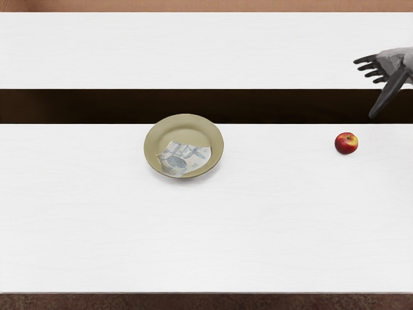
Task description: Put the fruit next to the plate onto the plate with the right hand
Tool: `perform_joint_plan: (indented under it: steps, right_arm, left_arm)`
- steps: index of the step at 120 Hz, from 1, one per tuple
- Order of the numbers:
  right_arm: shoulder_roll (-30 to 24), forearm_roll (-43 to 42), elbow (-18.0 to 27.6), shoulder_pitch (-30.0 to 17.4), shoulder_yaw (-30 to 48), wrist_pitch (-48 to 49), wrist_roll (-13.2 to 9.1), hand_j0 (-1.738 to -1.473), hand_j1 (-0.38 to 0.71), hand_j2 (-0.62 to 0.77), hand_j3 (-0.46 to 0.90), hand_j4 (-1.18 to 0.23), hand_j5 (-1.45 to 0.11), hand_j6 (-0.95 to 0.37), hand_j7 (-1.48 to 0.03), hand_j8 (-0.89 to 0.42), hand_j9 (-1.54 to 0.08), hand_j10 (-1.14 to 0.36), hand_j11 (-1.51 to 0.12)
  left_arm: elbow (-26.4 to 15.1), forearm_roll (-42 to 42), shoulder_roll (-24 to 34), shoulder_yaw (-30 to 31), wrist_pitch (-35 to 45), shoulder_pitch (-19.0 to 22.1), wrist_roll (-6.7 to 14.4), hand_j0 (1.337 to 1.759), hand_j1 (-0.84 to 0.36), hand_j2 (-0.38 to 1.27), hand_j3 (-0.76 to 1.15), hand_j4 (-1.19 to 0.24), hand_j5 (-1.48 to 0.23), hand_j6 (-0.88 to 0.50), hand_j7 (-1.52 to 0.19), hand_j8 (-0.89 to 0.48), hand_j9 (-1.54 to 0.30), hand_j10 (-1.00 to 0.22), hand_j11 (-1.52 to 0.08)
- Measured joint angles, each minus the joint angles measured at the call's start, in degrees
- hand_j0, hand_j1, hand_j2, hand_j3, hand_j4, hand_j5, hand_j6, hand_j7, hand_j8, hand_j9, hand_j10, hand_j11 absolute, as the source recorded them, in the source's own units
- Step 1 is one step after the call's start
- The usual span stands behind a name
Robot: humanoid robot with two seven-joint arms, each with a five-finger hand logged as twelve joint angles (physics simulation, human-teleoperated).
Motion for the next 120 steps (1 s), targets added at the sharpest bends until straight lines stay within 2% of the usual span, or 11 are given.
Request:
perform_joint_plan:
  steps: [19,32,48,62,71,82,92,98,107,120]
  right_arm:
    - [3.24,-2.02,-0.28,0.08,-0.50,0.00,-0.89,-1.658,-0.33,0.00,0.00,-0.02,-0.02,-0.02,-0.02,-0.02,-0.02,-0.02,-0.02]
    - [5.54,-5.57,-0.45,2.96,-2.93,0.00,-2.11,-1.658,-0.33,0.00,0.00,-0.02,-0.02,-0.02,-0.02,-0.02,-0.02,-0.02,-0.02]
    - [7.56,-8.87,-0.24,5.39,-4.19,0.00,-7.72,-1.658,-0.33,0.00,0.00,-0.02,-0.02,-0.02,-0.02,-0.02,-0.02,-0.02,-0.02]
    - [9.19,-9.79,0.72,6.03,-4.71,0.00,-9.97,-1.658,-0.33,0.00,0.00,-0.02,-0.02,-0.02,-0.02,-0.02,-0.02,-0.02,-0.02]
    - [9.22,-10.44,4.78,6.18,-5.07,0.00,-11.05,-1.658,-0.33,0.00,0.00,-0.02,-0.02,-0.02,-0.02,-0.02,-0.02,-0.02,-0.02]
    - [6.26,-10.93,14.09,6.31,-4.15,0.00,-12.54,-1.658,-0.33,0.00,0.00,-0.02,-0.02,-0.02,-0.02,-0.02,-0.02,-0.02,-0.02]
    - [1.50,-12.38,24.87,6.59,-3.01,-4.16,-16.91,-1.658,-0.33,0.00,0.00,-0.02,-0.02,-0.02,-0.02,-0.02,-0.02,-0.02,-0.02]
    - [-0.53,-13.14,29.28,6.81,-2.57,-7.38,-19.13,-1.658,-0.33,0.00,0.00,-0.02,-0.03,-0.02,-0.02,-0.02,-0.03,-0.02,-0.03]
    - [-2.00,-14.32,32.95,6.95,-2.24,-11.96,-21.40,-1.658,-0.33,0.00,0.00,-0.02,-0.03,-0.02,-0.02,-0.02,-0.02,-0.02,-0.02]
    - [-2.66,-15.45,35.12,6.88,-2.10,-16.64,-23.88,-1.658,-0.33,0.00,0.00,-0.02,-0.02,-0.02,-0.02,-0.02,-0.02,-0.02,-0.02]
  left_arm:
    - [0.00,0.01,0.00,-0.01,0.00,0.00,0.00,1.658,0.35,0.00,0.00,0.00,0.00,0.00,0.00,0.00,0.00,0.00,0.00]
    - [0.00,0.00,0.00,0.00,0.00,0.00,0.00,1.658,0.35,0.00,0.00,0.00,0.00,0.00,0.00,0.00,0.00,0.00,0.00]
    - [0.00,0.00,0.00,0.00,0.00,0.00,0.00,1.658,0.35,0.00,0.00,0.00,0.00,0.00,0.00,0.00,0.00,0.00,0.00]
    - [0.00,0.00,0.00,0.00,0.00,0.00,0.00,1.658,0.35,0.00,0.00,0.00,0.00,0.00,0.00,0.00,0.00,0.00,0.00]
    - [0.00,0.00,0.00,0.00,0.00,0.00,0.00,1.658,0.35,0.00,0.00,0.00,0.00,0.00,0.00,0.00,0.00,0.00,0.00]
    - [0.00,0.00,0.00,-0.01,0.00,0.00,0.00,1.658,0.35,0.00,0.00,0.00,0.00,0.00,0.00,0.00,0.00,0.00,0.00]
    - [0.00,0.00,0.00,0.00,0.00,0.00,0.00,1.658,0.35,0.00,0.00,0.00,0.00,0.00,0.00,0.00,0.00,0.00,0.00]
    - [0.00,0.00,0.00,0.00,0.00,0.00,0.00,1.658,0.35,0.00,0.00,0.00,0.00,0.00,0.00,0.00,0.00,0.00,0.00]
    - [0.00,0.00,0.00,0.00,0.00,0.00,0.00,1.658,0.35,0.00,0.00,0.00,0.00,0.00,0.00,0.00,0.00,0.00,0.00]
    - [0.00,0.00,0.00,0.00,0.00,0.00,0.00,1.658,0.35,0.00,0.00,0.00,0.00,0.00,0.00,0.00,0.00,0.00,0.00]
